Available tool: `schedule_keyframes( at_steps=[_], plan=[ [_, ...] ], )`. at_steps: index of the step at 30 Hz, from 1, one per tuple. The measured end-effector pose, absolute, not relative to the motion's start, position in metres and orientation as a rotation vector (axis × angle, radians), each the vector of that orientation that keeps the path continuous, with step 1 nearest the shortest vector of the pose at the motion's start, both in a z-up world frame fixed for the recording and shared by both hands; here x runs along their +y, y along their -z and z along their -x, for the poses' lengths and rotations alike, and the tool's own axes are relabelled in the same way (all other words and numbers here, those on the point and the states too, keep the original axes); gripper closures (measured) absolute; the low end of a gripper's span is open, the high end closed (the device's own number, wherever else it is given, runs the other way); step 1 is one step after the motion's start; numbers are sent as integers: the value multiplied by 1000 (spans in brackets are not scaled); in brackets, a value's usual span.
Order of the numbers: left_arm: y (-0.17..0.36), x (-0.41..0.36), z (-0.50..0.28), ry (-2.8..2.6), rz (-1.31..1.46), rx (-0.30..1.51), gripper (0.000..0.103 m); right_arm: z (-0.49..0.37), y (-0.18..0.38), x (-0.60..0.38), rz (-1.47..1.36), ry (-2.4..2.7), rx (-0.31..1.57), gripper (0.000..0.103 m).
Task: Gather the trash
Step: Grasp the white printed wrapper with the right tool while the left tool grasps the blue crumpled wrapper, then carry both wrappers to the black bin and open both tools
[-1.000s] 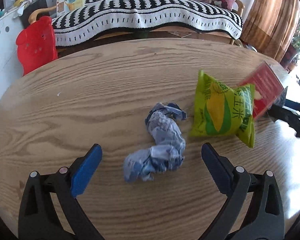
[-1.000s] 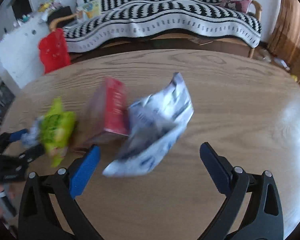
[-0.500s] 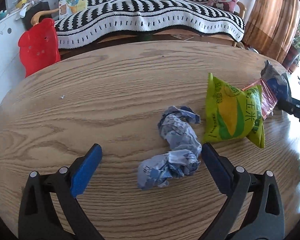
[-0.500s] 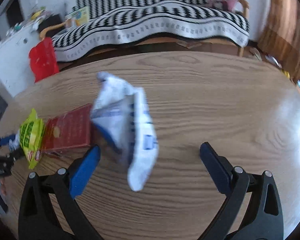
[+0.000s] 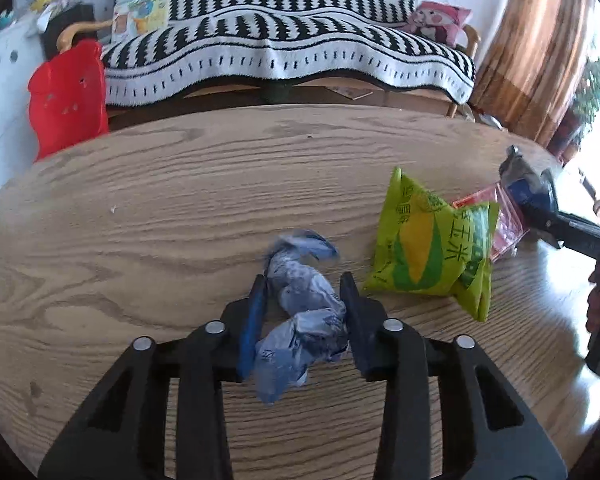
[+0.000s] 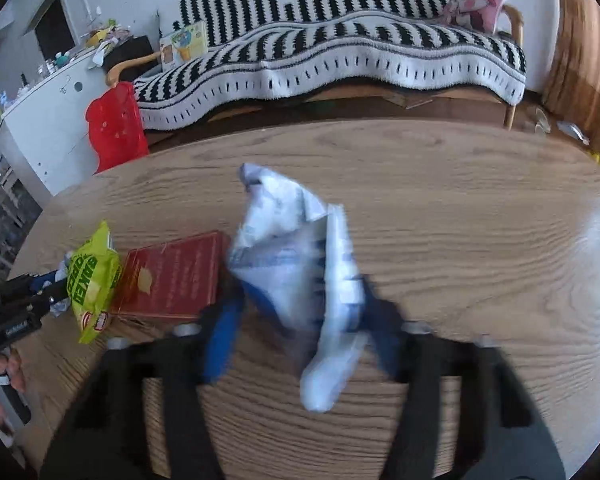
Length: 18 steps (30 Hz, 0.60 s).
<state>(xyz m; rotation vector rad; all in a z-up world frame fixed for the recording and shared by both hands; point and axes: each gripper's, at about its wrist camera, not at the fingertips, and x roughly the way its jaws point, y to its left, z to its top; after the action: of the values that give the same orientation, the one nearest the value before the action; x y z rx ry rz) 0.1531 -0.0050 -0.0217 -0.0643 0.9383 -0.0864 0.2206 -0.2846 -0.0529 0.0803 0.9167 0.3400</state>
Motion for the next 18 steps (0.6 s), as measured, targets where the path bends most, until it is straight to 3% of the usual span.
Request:
schedule_keyframes(
  at_steps=[6, 18],
  plan=[
    [10, -3, -148, 75, 84, 926, 71, -207, 39, -280, -67, -353, 889, 60],
    [-6, -16, -137, 93, 76, 908, 71, -187, 31, -300, -106, -327, 912, 60]
  ],
)
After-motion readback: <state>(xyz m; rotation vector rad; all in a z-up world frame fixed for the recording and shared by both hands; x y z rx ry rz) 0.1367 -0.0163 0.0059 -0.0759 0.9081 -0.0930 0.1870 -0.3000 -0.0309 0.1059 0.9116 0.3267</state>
